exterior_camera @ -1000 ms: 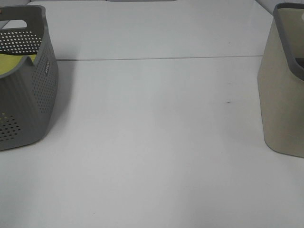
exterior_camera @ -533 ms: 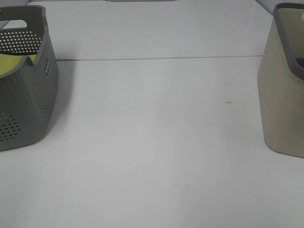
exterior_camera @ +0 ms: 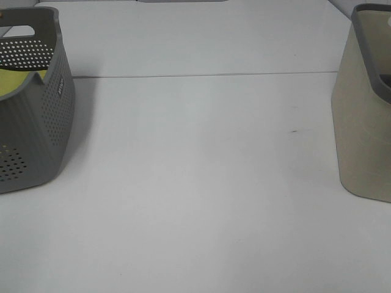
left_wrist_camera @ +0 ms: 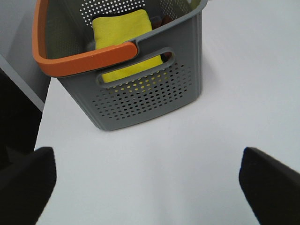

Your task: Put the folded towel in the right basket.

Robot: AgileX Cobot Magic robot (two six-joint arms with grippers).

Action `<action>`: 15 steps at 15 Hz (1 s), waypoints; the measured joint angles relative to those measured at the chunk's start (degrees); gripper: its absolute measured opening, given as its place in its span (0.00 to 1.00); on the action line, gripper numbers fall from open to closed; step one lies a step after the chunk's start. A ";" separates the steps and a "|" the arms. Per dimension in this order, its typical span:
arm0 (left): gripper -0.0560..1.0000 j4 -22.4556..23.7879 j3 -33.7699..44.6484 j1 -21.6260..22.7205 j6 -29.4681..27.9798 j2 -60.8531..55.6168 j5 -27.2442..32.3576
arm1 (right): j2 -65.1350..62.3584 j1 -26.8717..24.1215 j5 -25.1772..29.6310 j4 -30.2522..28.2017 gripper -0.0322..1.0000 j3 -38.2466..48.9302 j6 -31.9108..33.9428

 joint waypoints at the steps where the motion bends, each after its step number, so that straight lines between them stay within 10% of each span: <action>1: 0.99 0.00 0.00 0.00 0.00 0.00 0.00 | 0.00 0.00 -0.40 -0.57 0.81 0.40 0.06; 15: 0.99 0.00 0.00 0.00 0.00 0.00 0.00 | 0.23 0.00 -1.20 0.57 0.81 0.40 -3.04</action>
